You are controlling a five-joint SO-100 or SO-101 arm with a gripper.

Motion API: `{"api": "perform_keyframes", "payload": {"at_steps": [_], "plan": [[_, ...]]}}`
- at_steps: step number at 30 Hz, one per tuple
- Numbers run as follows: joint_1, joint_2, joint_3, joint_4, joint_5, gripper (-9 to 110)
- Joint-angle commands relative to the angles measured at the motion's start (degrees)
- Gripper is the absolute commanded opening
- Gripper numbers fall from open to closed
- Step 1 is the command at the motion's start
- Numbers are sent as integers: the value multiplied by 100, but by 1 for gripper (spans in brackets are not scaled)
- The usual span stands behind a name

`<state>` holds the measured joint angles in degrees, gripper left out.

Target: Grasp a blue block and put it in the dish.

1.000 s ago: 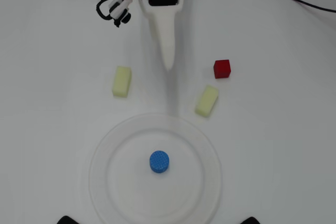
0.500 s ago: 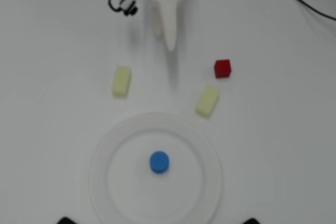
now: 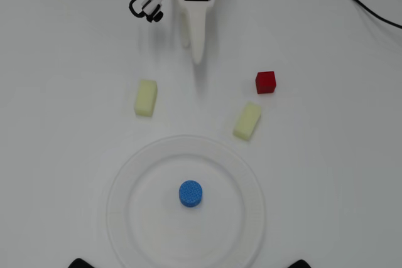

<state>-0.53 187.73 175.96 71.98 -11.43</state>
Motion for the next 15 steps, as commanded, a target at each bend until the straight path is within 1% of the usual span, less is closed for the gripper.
{"api": "perform_keyframes", "payload": {"at_steps": [1, 3, 15], "plan": [[-105, 984, 659, 132, 193, 11], [-158, 984, 642, 193, 105, 1], [-281, 984, 510, 914, 246, 0]]}}
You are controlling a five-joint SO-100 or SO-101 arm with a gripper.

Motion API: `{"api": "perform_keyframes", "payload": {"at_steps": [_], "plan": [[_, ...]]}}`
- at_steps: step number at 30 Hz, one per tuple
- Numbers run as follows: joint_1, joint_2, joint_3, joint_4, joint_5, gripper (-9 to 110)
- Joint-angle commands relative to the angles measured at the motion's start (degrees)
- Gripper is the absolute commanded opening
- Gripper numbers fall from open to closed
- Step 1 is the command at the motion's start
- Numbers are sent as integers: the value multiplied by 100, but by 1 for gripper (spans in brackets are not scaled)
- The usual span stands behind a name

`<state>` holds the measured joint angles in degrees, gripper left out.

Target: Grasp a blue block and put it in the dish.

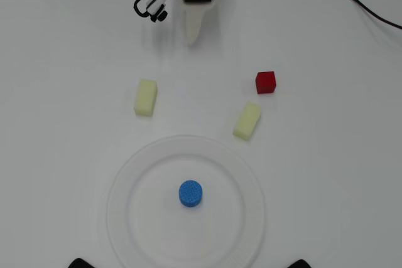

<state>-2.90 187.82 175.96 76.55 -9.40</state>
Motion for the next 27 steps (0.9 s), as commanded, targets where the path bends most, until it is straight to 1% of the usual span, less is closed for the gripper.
{"api": "perform_keyframes", "payload": {"at_steps": [1, 27], "plan": [[-44, 976, 510, 457, 53, 0], [-18, 976, 501, 457, 123, 1]]}}
